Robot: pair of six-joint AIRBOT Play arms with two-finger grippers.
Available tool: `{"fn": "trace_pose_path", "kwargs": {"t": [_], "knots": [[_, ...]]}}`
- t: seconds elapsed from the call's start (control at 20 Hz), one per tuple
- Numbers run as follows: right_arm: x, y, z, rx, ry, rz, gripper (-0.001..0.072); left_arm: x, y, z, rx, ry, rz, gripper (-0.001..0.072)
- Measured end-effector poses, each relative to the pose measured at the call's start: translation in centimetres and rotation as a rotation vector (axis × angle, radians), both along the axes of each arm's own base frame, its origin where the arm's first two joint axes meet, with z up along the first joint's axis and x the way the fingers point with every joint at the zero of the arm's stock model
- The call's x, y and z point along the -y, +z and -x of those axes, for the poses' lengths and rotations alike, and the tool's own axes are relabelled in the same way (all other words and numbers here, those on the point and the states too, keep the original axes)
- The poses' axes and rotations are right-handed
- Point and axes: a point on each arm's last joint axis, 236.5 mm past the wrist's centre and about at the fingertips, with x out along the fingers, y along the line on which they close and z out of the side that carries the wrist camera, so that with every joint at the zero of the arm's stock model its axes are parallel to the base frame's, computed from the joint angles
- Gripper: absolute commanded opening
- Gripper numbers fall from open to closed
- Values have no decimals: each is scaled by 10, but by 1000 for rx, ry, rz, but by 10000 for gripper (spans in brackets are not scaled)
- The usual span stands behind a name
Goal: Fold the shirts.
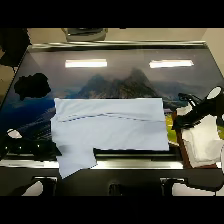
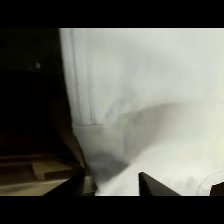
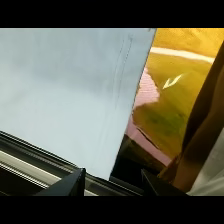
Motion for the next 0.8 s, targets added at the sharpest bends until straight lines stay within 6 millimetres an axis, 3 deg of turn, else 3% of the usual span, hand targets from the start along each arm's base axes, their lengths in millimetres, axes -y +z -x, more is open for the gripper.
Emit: {"fn": "trace_pose_path", "kwargs": {"t": [0.15,0.3,0.4,0.5,0.65,0.8], "knots": [[-6,-4,16,-11,-3,-4,509,5,-7,-3,19,13,-9,36],[-17,-16,46,-49,-8,-16,619,8,-9,-4,33,9,-17,36],[-23,-28,65,-75,-12,-23,607,9,-10,-5,35,7,-17,36],[-27,-41,77,-86,-21,-20,558,10,-10,-5,34,7,-18,36],[-28,-56,83,-74,-40,-5,552,10,-11,-4,36,0,-19,36],[-29,-66,85,-65,-69,2,423,9,-11,-4,39,-9,-21,36]]}}
